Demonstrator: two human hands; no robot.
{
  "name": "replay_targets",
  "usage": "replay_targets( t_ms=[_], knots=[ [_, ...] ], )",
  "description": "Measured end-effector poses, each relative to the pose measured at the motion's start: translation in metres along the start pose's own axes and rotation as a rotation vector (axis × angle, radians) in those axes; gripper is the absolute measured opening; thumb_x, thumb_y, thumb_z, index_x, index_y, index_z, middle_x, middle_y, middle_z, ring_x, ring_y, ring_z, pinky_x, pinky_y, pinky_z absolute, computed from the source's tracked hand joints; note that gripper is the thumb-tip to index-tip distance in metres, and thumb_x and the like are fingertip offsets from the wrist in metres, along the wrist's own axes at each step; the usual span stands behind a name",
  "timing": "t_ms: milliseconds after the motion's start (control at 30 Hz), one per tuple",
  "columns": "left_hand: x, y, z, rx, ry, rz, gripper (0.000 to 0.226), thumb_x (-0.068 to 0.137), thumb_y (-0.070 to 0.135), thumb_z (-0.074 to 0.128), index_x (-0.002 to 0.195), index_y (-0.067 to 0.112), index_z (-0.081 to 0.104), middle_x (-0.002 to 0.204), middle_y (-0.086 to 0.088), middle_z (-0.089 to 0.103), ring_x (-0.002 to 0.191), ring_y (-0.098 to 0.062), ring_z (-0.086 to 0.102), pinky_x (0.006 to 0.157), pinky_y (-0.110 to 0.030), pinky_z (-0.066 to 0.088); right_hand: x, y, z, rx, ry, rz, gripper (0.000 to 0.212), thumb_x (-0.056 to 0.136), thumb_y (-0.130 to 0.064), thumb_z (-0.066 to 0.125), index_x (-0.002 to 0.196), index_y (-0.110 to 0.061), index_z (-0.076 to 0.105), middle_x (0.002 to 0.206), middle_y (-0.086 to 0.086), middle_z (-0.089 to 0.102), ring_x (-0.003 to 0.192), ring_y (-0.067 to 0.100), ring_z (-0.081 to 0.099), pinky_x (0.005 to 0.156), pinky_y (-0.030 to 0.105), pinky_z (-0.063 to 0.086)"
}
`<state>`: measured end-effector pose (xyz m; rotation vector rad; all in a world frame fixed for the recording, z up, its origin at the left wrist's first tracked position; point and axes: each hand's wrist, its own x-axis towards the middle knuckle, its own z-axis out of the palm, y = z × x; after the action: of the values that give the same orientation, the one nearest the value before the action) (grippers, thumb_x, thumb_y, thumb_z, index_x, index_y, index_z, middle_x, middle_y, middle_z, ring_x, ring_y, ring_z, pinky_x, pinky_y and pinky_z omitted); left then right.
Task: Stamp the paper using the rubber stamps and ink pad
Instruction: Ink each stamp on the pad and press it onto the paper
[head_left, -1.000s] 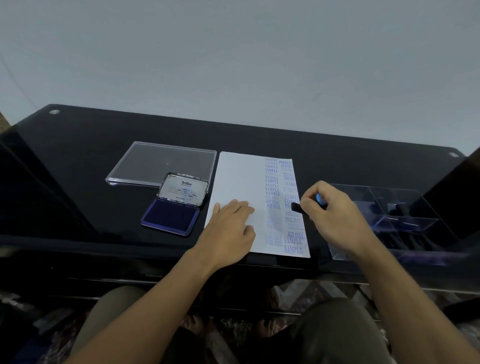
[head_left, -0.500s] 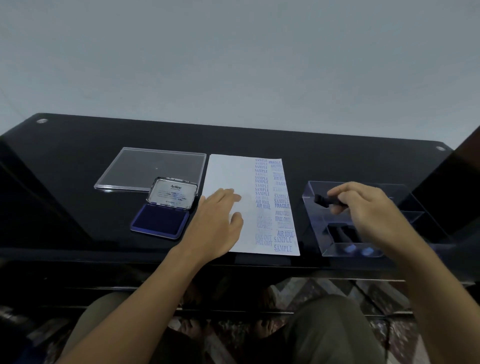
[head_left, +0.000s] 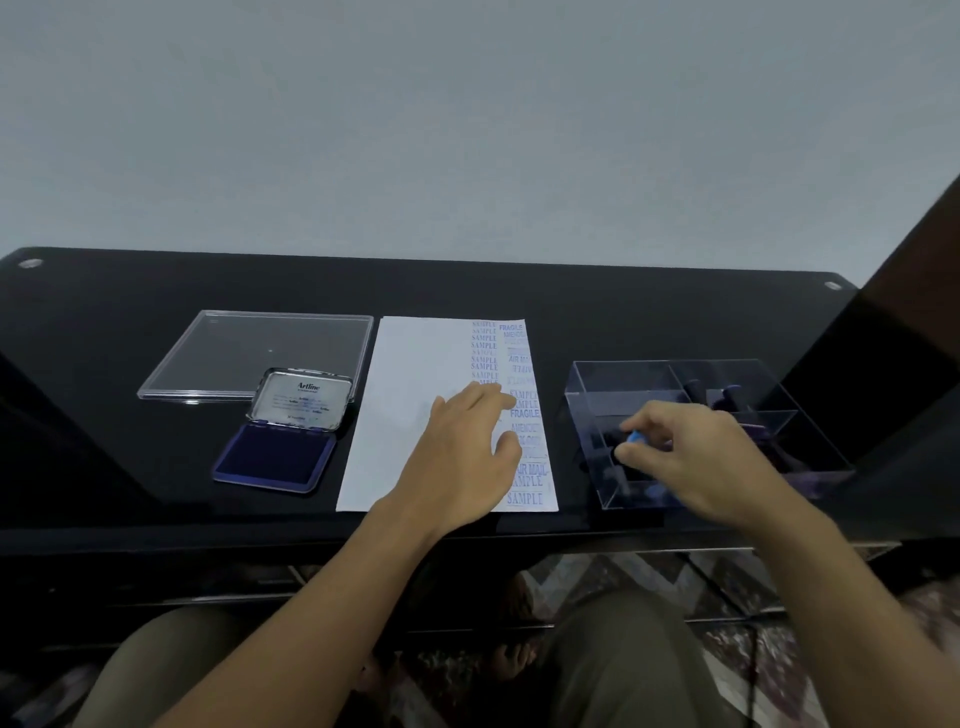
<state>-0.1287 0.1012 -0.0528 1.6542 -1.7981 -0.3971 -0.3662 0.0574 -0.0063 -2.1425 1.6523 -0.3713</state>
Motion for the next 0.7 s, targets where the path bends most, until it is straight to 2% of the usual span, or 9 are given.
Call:
replay_targets(
  t_ms=[100,200,300,400,567,633,700],
  knots=[
    [0.0,0.001,0.002,0.006,0.0,0.001,0.034,0.1,0.023,0.048,0.134,0.02,0.053,0.143,0.009,0.046,0.129,-0.002,0.034,0.115,-0.026,0.01,0.004,0.001,0.001,-0.025,-0.043,-0.013,0.021,0.086,-0.036,0.076,0.105,-0.027,0.071,0.092,-0.013,0.07,0.091,0.006,0.065,0.076,0.024,0.048],
    [0.001,0.001,0.003,0.002,-0.001,0.004,0.034,0.099,0.023,0.049,0.133,0.019,0.053,0.142,0.009,0.047,0.128,-0.002,0.034,0.116,-0.028,0.01,0.007,0.005,0.0,0.009,-0.117,-0.009,0.01,0.089,-0.037,0.074,0.096,-0.029,0.077,0.088,-0.018,0.073,0.086,-0.001,0.066,0.083,0.025,0.053],
    [0.001,0.002,0.003,0.001,-0.02,-0.01,0.034,0.1,0.024,0.049,0.133,0.02,0.053,0.144,0.009,0.045,0.133,-0.006,0.035,0.121,-0.036,0.013,0.009,0.008,0.001,-0.01,-0.133,-0.029,0.012,0.093,-0.035,0.069,0.094,-0.029,0.079,0.081,-0.018,0.073,0.077,-0.005,0.065,0.072,0.018,0.051],
    [0.003,0.005,0.004,0.014,-0.028,-0.015,0.034,0.1,0.024,0.049,0.134,0.021,0.052,0.148,0.008,0.043,0.137,-0.009,0.034,0.12,-0.035,0.011,0.01,0.011,0.003,-0.045,-0.121,-0.043,0.015,0.097,-0.032,0.063,0.098,-0.029,0.078,0.081,-0.02,0.071,0.076,-0.006,0.063,0.063,0.012,0.043],
    [0.006,0.012,0.005,0.021,-0.032,0.01,0.034,0.1,0.025,0.049,0.134,0.022,0.052,0.148,0.008,0.044,0.138,-0.009,0.035,0.12,-0.034,0.013,0.008,0.014,0.004,-0.029,-0.08,-0.064,0.017,0.098,-0.027,0.06,0.099,-0.025,0.077,0.086,-0.018,0.071,0.08,-0.007,0.063,0.066,0.009,0.045],
    [0.008,0.015,0.006,0.016,-0.03,0.028,0.034,0.1,0.023,0.049,0.134,0.021,0.052,0.148,0.007,0.044,0.139,-0.01,0.033,0.12,-0.034,0.011,0.007,0.019,-0.001,0.041,-0.006,-0.056,0.016,0.097,-0.027,0.061,0.094,-0.026,0.076,0.087,-0.019,0.072,0.081,-0.008,0.063,0.068,0.008,0.045],
    [0.011,0.018,0.008,0.012,-0.023,0.042,0.034,0.1,0.022,0.05,0.133,0.02,0.052,0.148,0.007,0.044,0.139,-0.009,0.033,0.119,-0.032,0.011,0.009,0.027,-0.013,0.081,0.096,-0.03,0.015,0.095,-0.026,0.062,0.09,-0.029,0.076,0.087,-0.019,0.073,0.083,-0.004,0.065,0.071,0.014,0.048]
  ],
)
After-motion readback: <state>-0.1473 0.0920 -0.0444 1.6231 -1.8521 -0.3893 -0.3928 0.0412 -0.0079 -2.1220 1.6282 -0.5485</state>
